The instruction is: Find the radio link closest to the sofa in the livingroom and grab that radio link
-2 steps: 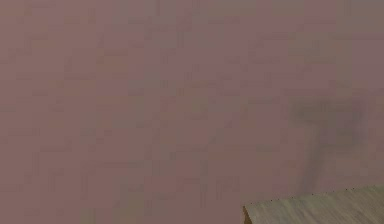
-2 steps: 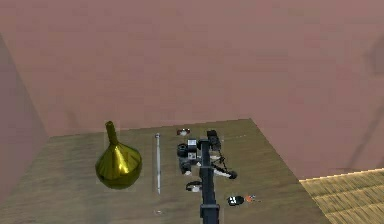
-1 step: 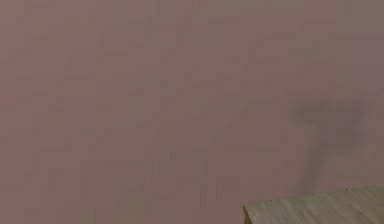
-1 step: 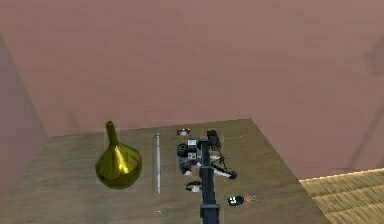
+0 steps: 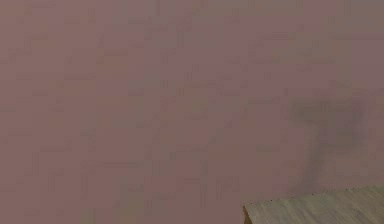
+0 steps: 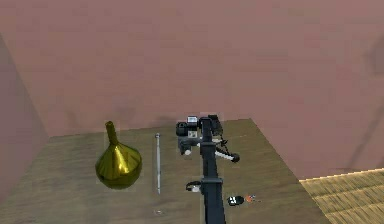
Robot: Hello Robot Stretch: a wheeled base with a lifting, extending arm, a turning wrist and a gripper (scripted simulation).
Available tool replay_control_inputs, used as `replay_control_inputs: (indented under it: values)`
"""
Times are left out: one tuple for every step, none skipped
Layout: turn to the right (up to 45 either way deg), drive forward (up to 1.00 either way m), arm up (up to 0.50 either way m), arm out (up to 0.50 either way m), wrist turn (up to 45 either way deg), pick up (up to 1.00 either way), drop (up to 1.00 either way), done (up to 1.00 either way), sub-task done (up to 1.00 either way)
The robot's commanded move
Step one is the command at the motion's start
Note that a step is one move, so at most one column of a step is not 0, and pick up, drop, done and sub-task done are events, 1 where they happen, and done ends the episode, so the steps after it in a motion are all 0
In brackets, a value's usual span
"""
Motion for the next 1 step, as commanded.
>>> replay_control_inputs:
  values:
    - [0.0, 0.0, 0.0, 0.0, 0.0, 0.0, 0.0, 1.0, 0.0]
